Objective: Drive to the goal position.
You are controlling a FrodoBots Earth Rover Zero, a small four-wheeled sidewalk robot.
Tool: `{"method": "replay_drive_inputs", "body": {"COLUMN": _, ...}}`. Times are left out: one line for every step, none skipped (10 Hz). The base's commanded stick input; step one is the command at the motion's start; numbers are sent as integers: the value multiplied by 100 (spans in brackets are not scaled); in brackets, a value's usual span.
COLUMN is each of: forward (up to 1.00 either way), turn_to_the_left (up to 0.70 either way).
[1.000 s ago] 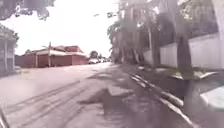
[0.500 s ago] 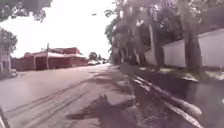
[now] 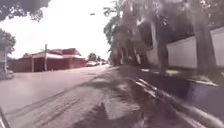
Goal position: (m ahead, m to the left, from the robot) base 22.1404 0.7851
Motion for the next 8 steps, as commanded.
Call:
{"method": "replay_drive_inputs", "body": {"forward": 70, "turn_to_the_left": 1}}
{"method": "replay_drive_inputs", "body": {"forward": 70, "turn_to_the_left": 1}}
{"method": "replay_drive_inputs", "body": {"forward": 70, "turn_to_the_left": 1}}
{"method": "replay_drive_inputs", "body": {"forward": 70, "turn_to_the_left": 1}}
{"method": "replay_drive_inputs", "body": {"forward": 70, "turn_to_the_left": 1}}
{"method": "replay_drive_inputs", "body": {"forward": 70, "turn_to_the_left": 1}}
{"method": "replay_drive_inputs", "body": {"forward": 70, "turn_to_the_left": 1}}
{"method": "replay_drive_inputs", "body": {"forward": 70, "turn_to_the_left": 10}}
